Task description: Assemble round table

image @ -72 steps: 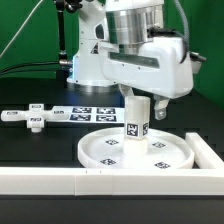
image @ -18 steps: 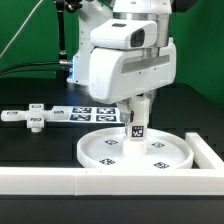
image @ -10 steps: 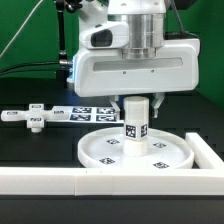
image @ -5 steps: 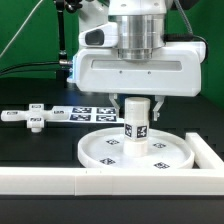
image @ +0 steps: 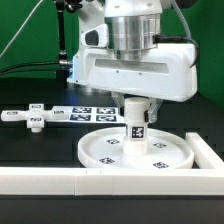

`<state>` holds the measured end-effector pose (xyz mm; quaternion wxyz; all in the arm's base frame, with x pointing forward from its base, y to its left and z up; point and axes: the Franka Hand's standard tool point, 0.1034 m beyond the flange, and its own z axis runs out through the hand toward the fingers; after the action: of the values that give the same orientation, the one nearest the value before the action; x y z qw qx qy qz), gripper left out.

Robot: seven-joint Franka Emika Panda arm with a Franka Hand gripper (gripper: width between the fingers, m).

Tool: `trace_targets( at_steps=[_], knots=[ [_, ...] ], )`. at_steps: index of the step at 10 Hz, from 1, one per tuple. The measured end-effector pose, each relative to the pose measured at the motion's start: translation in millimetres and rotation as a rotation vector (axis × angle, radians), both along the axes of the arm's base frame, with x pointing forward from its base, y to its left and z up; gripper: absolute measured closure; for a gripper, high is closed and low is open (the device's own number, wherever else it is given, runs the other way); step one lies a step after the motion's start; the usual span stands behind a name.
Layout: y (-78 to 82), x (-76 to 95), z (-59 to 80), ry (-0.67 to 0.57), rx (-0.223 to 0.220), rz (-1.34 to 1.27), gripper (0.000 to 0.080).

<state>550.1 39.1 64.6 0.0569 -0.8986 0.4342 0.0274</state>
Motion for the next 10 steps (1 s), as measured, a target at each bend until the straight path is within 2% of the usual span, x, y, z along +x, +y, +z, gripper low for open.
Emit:
trace_targets(
  at_steps=[4,6,8,9,10],
  knots=[
    [0.6,1.3,-0.7,0.059,0.068,-0.426,0.0393],
    [0.5,1.9,-0.6,0.071,0.083,-0.518,0.0393],
    [0.7,1.8,-0.6,0.06,0.082,-0.452,0.0392],
    [1.3,1.7,-0.1,0.052,0.078,-0.397,0.0216],
    [1.0,2.2,0.1,0.036,0.077,-0.319,0.0216]
  ],
)
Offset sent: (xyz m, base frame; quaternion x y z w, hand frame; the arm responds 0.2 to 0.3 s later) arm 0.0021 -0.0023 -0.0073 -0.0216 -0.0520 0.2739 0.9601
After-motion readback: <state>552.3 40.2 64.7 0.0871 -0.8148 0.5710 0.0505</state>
